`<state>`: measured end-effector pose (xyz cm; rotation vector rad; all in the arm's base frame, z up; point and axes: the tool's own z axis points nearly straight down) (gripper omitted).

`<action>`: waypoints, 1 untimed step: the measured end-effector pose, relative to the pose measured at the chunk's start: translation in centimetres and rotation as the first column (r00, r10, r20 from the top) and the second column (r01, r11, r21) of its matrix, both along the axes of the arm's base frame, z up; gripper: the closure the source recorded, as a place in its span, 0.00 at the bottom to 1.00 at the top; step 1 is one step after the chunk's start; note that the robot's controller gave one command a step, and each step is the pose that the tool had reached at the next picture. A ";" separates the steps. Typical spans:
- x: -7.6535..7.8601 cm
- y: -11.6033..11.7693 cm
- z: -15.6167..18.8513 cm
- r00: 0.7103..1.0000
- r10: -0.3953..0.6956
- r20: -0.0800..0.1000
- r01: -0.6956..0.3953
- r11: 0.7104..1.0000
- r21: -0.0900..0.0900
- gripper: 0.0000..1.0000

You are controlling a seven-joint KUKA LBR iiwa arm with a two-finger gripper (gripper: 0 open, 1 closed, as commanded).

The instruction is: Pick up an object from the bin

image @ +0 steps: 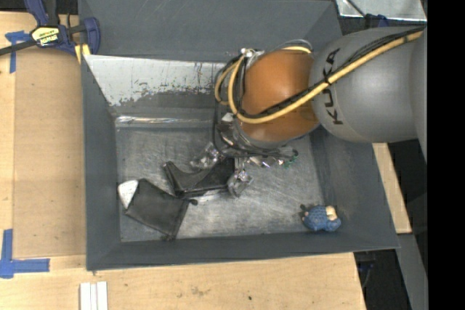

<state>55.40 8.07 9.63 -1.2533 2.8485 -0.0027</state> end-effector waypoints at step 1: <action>-0.5 -5.1 15.9 0.964 0.264 -0.024 -0.265 0.964 -0.011 1.00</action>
Offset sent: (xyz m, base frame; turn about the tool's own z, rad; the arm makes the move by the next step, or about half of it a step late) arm -0.0059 -0.0495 0.1578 -0.2709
